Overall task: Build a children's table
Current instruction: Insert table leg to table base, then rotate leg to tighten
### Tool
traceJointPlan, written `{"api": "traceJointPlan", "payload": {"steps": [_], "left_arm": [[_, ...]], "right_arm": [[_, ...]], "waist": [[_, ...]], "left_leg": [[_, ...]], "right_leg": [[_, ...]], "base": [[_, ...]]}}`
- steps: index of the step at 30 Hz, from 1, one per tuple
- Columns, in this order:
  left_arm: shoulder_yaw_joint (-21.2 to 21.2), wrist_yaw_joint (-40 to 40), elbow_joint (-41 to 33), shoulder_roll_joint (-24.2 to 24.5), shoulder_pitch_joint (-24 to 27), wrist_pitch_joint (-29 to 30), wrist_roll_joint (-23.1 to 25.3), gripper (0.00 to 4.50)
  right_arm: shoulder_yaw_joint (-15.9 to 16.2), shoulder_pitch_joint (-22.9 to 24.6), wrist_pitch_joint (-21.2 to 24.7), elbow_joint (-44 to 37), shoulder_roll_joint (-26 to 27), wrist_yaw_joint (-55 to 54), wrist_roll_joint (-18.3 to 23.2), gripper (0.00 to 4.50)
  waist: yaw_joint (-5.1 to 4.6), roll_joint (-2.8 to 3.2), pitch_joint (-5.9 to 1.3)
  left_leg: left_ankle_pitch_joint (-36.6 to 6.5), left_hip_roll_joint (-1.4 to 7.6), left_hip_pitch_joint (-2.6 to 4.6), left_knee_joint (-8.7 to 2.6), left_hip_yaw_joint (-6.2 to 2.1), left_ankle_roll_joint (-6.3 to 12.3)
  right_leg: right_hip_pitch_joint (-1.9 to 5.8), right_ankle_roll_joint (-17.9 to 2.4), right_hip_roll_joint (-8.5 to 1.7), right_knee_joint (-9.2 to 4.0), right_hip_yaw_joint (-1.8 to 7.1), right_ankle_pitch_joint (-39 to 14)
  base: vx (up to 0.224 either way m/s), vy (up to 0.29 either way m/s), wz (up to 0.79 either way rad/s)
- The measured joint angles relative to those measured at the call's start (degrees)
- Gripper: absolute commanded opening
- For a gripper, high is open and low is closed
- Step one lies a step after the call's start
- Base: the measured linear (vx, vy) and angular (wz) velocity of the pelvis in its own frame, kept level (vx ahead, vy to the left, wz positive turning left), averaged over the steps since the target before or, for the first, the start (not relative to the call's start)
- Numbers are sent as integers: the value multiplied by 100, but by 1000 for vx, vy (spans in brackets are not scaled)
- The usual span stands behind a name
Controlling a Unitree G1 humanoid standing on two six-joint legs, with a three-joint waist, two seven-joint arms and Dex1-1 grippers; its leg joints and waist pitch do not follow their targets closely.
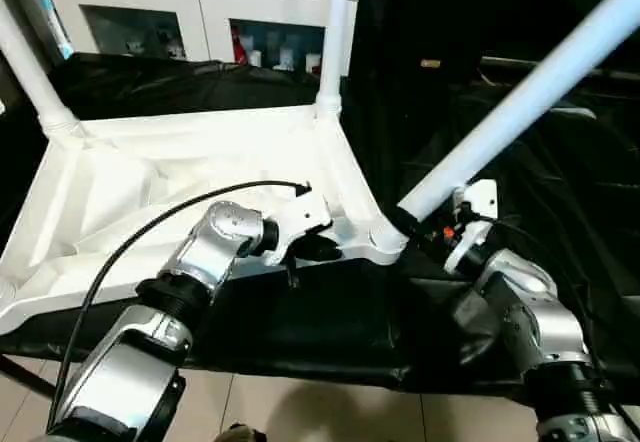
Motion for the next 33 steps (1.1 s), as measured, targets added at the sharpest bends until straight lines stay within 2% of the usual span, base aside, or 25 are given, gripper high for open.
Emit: {"api": "traceJointPlan", "payload": {"steps": [5, 8, 13, 18, 24, 27, 33], "left_arm": [[-3, 3, -31, 9, 22, -14, 10, 0], [-3, 4, -113, 65, 69, -33, 25, 0], [-27, 1, -215, 159, 119, -107, 50, 0], [-31, -19, -321, 211, 174, -108, 82, 0], [-41, -135, -404, 267, 207, -117, 78, 0], [-45, -261, -436, 306, 226, -129, 62, 0], [-87, -368, -437, 337, 258, -210, 65, 0]], "right_arm": [[141, -30, 193, -210, -91, -17, -124, 188], [206, -212, 302, -110, -143, 27, -193, 188], [240, -604, 486, 302, -155, 231, -184, 188], [365, -1072, 598, 877, -288, 676, -213, 188], [533, -1365, 510, 1250, -429, 1200, -335, 188], [711, -1493, 515, 1360, -562, 1561, -426, 188], [774, -1456, 481, 1391, -658, 1876, -437, 188]], "waist": [[-2, -7, 0], [-21, -41, -1], [-62, -95, 9], [-92, -119, 10], [-97, -134, 5], [-68, -142, 0], [-49, -171, -21]], "left_leg": [[0, 1, 0, 0, 0, 0], [0, 2, 0, 0, 0, 0], [0, 2, 1, 0, 0, 0], [0, 2, 5, 1, 0, -1], [-1, 3, 5, -9, 0, -2], [-1, 4, 5, -13, -1, -2], [-1, 3, 13, -10, -1, -2]], "right_leg": [[-1, 2, 0, 0, 0, -1], [-3, 4, 0, 3, -1, -2], [-8, 6, 0, 4, 1, 0], [-9, 6, 0, 3, 1, 4], [-10, 7, 1, -2, -3, 3], [-10, 8, 1, -4, -6, 3], [0, 7, 1, -6, -3, 3]], "base": [[0, 0, 0], [0, 0, 0], [0, 0, 0], [0, 0, 0], [0, 0, 0], [0, 0, 0], [0, 0, 0]]}}
